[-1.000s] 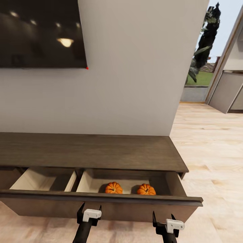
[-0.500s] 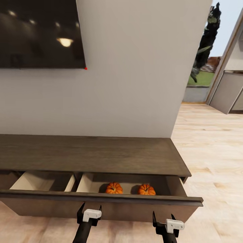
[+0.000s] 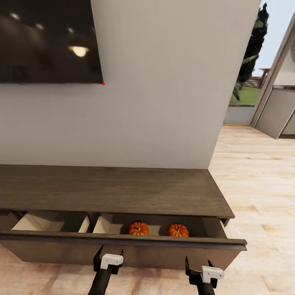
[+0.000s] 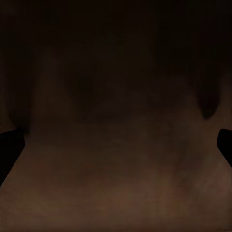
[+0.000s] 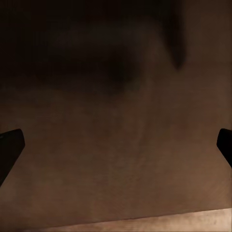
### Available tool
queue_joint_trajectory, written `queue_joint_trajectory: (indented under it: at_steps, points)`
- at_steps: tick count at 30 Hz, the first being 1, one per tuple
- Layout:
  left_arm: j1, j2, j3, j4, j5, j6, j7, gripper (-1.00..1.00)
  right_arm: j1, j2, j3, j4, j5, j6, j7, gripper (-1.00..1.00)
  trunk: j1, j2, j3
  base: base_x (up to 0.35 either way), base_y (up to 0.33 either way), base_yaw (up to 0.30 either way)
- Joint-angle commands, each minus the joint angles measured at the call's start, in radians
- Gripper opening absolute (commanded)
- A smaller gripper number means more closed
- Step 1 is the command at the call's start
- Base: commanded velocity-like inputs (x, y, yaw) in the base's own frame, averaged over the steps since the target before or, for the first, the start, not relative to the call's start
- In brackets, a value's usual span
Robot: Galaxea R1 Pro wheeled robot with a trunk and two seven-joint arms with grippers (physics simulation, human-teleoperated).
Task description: Place each of the two pumpkins and all three candles from the living room inside a cabinet in the living room (use any cabinet), then make sure every cabinet is closed, and position the cauldron so it is next to a table in the living room.
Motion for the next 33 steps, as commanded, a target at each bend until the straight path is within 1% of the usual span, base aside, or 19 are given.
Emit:
queue_joint_trajectory:
  at_steps: [1,17,23,33]
  points:
    - [-0.001,0.0,-0.008,0.0,0.007,-0.004,0.006,1.0,-0.001,0.0,0.008,0.0,-0.003,-0.003,-0.008,1.0,0.0,0.0,-0.001,0.007,0.0,0.0]
    - [-0.001,0.0,-0.008,0.0,0.007,-0.004,0.006,1.0,-0.001,0.0,0.008,0.0,-0.003,-0.003,-0.008,1.0,0.0,0.0,-0.001,0.06,0.0,0.0]
    - [-0.001,0.0,-0.008,0.0,0.008,-0.004,0.006,1.0,-0.001,0.0,0.008,0.0,-0.003,-0.003,-0.008,1.0,0.0,0.0,-0.001,0.158,0.0,0.0]
    - [-0.001,0.0,-0.008,0.0,0.008,-0.004,0.006,1.0,-0.001,0.0,0.008,0.0,-0.003,-0.003,-0.008,1.0,0.0,0.0,-0.001,0.067,0.0,0.0]
